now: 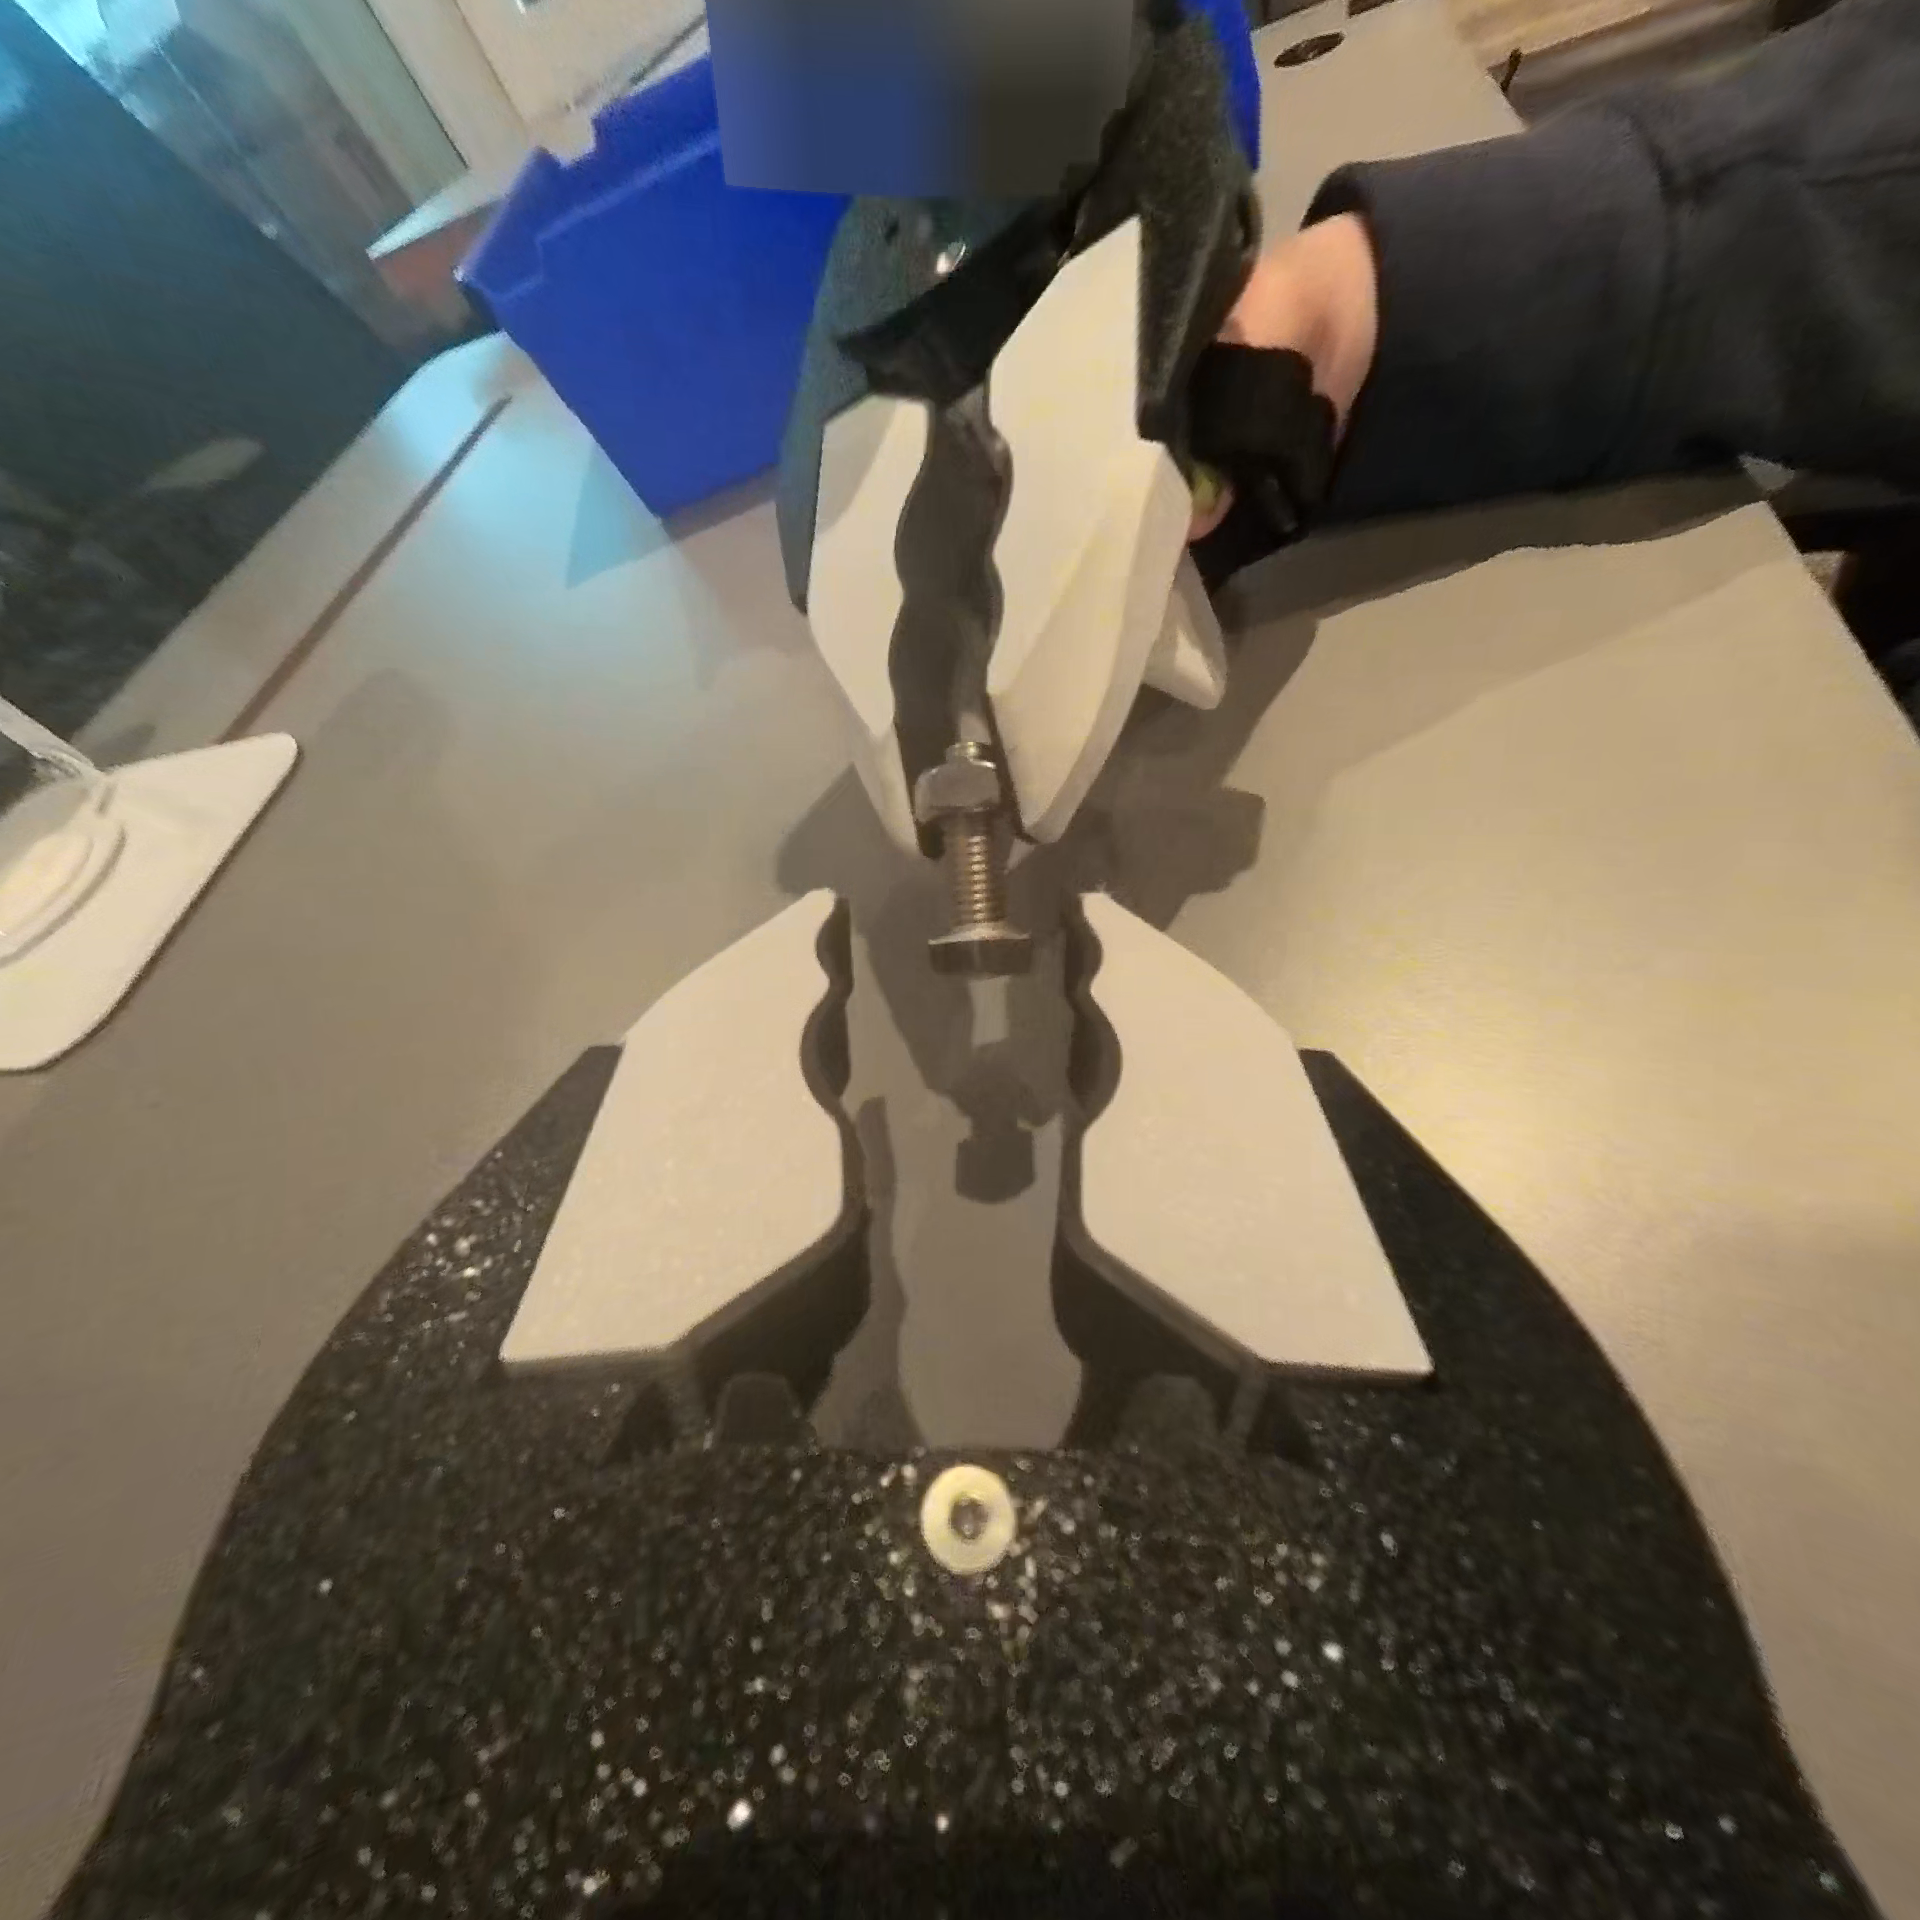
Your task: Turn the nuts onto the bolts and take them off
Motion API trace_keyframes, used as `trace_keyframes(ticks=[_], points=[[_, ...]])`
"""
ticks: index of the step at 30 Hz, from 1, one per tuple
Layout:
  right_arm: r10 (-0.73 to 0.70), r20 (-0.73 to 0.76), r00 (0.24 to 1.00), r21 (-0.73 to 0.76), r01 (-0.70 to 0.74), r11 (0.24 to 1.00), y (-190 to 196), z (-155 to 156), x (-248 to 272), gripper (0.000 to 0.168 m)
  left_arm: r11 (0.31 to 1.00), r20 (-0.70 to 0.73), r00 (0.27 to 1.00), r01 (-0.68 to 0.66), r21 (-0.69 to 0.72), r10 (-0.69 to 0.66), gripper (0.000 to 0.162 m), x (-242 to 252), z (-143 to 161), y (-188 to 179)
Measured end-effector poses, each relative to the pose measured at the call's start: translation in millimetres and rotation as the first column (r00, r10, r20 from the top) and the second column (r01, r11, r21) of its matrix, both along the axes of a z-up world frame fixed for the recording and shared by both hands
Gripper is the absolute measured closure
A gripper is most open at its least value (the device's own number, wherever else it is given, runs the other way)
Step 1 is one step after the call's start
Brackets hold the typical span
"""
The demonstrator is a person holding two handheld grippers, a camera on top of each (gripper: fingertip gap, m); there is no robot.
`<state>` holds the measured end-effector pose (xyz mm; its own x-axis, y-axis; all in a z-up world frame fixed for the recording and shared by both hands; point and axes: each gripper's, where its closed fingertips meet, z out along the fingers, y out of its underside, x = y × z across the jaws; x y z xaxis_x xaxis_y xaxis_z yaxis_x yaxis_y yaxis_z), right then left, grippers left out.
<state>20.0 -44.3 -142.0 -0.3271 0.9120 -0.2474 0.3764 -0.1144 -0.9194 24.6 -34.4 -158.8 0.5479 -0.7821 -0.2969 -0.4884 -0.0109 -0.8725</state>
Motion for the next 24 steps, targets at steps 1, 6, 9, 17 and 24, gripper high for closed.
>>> trace_keyframes(ticks=[1,6,9,17,24], points=[[-0.007,-0.007,1.000,0.034,0.007,0.999,1,0,0,0.150,1.000,0.001,1.000,-0.004,-0.014,0.004,0.125,0,-1,1],[-0.028,-0.027,0.999,0.177,0.032,0.984,1,0,-2,0.150,1.000,-0.036,0.999,-0.009,0.009,0.010,0.145,0,-4,1],[-0.040,-0.028,0.999,0.234,0.046,0.971,1,-1,-2,0.150,0.999,-0.055,0.998,-0.021,0.031,0.023,0.145,-1,-5,3],[-0.132,-0.119,0.984,0.306,0.163,0.938,11,11,-7,0.150,0.989,-0.038,0.992,-0.114,0.095,0.118,0.145,-7,5,14],[-0.340,-0.349,0.873,0.061,0.383,0.922,34,50,-11,0.141,0.944,0.222,0.939,-0.298,0.143,0.263,0.145,-18,38,30]])
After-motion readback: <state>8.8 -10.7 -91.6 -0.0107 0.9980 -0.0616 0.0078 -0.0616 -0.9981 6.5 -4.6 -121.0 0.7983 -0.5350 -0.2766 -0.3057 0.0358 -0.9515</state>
